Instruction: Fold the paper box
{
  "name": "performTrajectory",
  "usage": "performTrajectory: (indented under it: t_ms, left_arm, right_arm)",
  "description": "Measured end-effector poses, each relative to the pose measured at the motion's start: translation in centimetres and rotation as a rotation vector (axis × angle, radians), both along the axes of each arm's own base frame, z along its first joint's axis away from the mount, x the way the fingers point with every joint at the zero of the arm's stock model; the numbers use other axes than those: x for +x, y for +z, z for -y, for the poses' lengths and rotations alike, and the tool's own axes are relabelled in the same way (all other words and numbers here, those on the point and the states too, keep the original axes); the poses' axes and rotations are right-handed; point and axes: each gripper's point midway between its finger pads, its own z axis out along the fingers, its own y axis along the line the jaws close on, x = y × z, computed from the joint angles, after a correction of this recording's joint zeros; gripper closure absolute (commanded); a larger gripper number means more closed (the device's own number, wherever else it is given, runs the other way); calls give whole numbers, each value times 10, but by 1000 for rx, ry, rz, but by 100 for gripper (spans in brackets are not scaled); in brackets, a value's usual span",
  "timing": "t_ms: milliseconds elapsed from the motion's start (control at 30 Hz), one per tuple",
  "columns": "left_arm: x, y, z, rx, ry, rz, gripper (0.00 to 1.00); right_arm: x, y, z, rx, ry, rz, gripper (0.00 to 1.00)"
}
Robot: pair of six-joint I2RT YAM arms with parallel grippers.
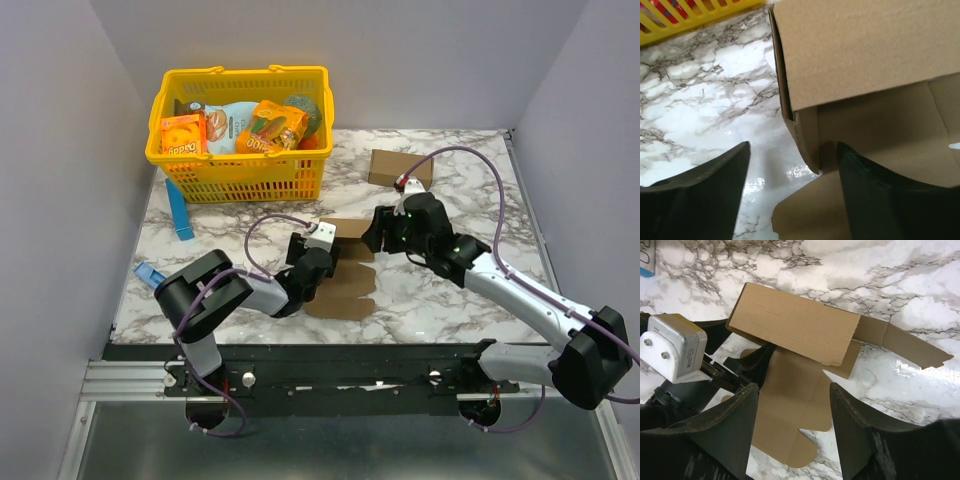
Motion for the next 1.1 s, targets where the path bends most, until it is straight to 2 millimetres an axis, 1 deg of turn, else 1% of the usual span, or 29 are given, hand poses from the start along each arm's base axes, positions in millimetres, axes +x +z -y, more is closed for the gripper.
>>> performTrajectory:
  t_ms: [67, 233, 367, 467, 567, 600, 700, 767, 867, 967, 1000, 1100]
  left_arm:
    - [-1, 9, -1, -16, 1, 5, 1]
    - [-9, 31, -7, -66, -3, 9, 1]
    - [-21, 51, -20, -147, -29, -9, 1]
    - [-26, 64, -30, -223, -52, -35, 1]
    - [-27, 77, -37, -305, -57, -70, 1]
    - [-25, 81, -39, -328, -53, -84, 1]
    - [-12, 98, -39, -414, -35, -136, 3]
    - [-1, 110, -34, -472, -37, -155, 5]
    - [10, 123, -19, -540, -61, -184, 7]
    - [19, 121, -10, -576, -70, -227, 12]
    - [20, 118, -8, -579, -68, -241, 16]
    - [25, 103, -3, -588, -66, -303, 21]
  right_arm:
    - [1, 5, -1, 9, 3, 9, 33]
    - [0, 13, -1, 16, 10, 26, 34]
    - [-1, 15, 0, 9, 25, 43, 35]
    - [0, 17, -1, 3, 37, 54, 36]
    - [0, 17, -3, -4, 52, 62, 37]
    - [1, 17, -3, -5, 55, 63, 39]
    - [5, 15, -7, -19, 66, 62, 40]
    - [7, 12, -10, -26, 83, 55, 41]
    - [7, 7, -15, -35, 111, 44, 41]
    - [8, 7, -18, -35, 129, 42, 42]
    - [8, 7, -19, -34, 133, 42, 42]
    - [9, 5, -21, -40, 144, 39, 43]
